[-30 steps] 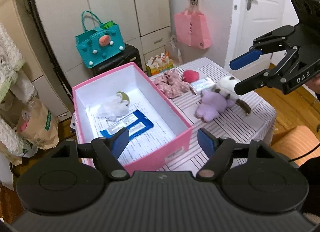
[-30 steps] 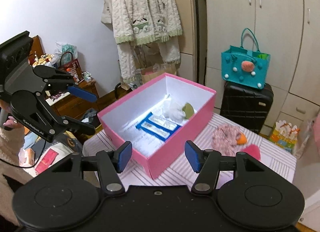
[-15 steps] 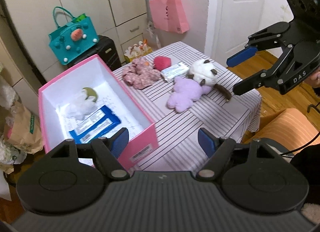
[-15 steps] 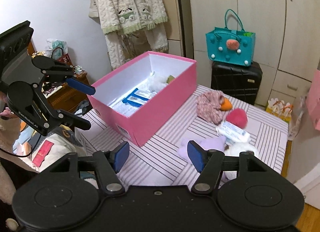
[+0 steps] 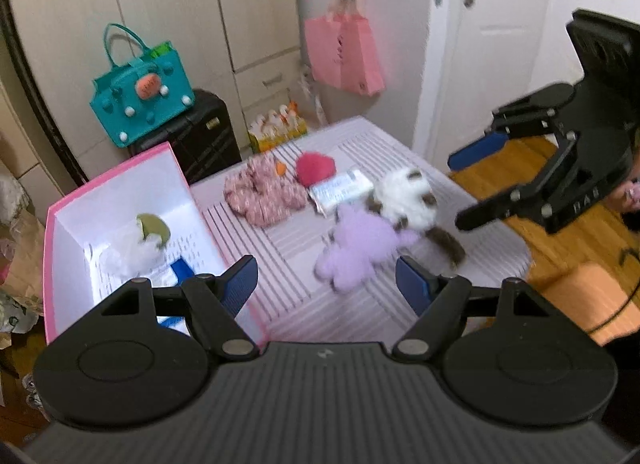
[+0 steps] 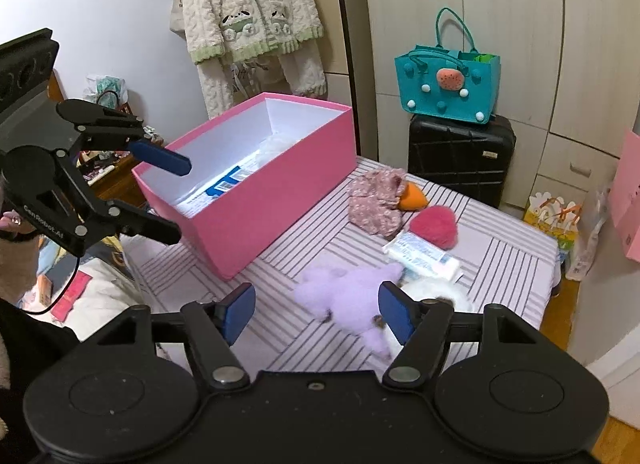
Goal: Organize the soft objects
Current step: 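Withdraw both grippers from the box toward the remaining plush toys, then grasp the pink floral cloth with the left gripper while the right grasps the fluffy pink heart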
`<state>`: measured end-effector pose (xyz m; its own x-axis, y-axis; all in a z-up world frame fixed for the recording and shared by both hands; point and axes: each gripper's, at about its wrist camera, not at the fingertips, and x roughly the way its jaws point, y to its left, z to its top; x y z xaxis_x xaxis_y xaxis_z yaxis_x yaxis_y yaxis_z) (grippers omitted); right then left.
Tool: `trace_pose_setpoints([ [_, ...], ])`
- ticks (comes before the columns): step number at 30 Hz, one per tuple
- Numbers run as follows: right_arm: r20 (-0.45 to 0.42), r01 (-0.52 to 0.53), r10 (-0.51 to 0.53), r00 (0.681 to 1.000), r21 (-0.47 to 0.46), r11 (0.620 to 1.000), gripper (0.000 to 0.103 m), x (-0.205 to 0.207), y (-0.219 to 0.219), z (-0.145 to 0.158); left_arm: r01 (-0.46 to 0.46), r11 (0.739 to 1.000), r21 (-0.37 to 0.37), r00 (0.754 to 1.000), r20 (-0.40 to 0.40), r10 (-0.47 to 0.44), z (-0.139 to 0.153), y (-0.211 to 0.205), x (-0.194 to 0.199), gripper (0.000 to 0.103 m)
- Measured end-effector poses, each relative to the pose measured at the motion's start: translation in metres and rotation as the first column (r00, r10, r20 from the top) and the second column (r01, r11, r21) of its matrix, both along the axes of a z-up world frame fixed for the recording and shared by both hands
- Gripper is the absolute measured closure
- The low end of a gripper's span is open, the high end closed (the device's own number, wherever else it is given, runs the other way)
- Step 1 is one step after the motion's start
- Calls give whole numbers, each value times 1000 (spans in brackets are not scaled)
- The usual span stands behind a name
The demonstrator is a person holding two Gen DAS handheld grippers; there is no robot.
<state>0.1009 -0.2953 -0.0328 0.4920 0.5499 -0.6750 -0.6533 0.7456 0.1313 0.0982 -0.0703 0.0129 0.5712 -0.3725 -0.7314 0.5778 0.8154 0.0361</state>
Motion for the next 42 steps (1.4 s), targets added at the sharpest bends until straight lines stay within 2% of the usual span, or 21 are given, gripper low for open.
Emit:
trace_pose_setpoints([
  [5, 43, -9, 10, 999, -14, 1000, 29, 18, -5, -2, -80, 995, -57, 996, 45, 82, -6, -11, 18, 28],
  [11, 106, 40, -43, 993, 32, 999, 28, 52, -22, -13, -195, 976, -93, 976, 76, 203, -20, -27, 46, 28],
  [14, 107, 64, -71, 992, 69, 996, 28, 75, -33, -22, -249, 962, -107, 956, 129, 262, -25, -38, 54, 28],
  [17, 71, 81, -89, 994, 105, 991, 28, 98, -40, -31, -309, 944, -119, 930, 171, 326, -34, -51, 63, 28],
  [19, 43, 82, -87, 995, 114, 990, 28, 113, -40, -37, -323, 937, -133, 922, 178, 344, -39, -59, 69, 28],
  [22, 32, 80, -83, 996, 89, 993, 28, 129, -35, -47, -349, 926, -144, 913, 172, 371, -50, -69, 82, 28],
  [26, 46, 68, -70, 997, 34, 997, 28, 144, -24, -59, -421, 898, -129, 873, 211, 440, -67, -81, 99, 31],
  [29, 55, 44, -43, 998, -27, 999, 28, 154, -16, -68, -483, 863, -152, 842, 189, 505, -78, -84, 114, 31],
  [32, 51, 23, -20, 999, -62, 998, 28, 166, -10, -77, -479, 863, -160, 840, 201, 504, -80, -88, 126, 34],
  [36, 9, -5, 6, 1000, -53, 999, 28, 184, -3, -88, -534, 835, -133, 801, 236, 550, -93, -93, 140, 35],
  [38, -3, -15, 15, 1000, -51, 999, 28, 190, 1, -94, -560, 819, -125, 793, 203, 574, -100, -89, 148, 35],
  [41, -17, -25, 24, 1000, -40, 999, 28, 199, 4, -103, -597, 785, -167, 774, 137, 618, -109, -78, 155, 35],
  [42, -26, -30, 29, 999, -31, 999, 28, 202, 4, -106, -599, 782, -172, 772, 137, 621, -111, -76, 156, 35],
])
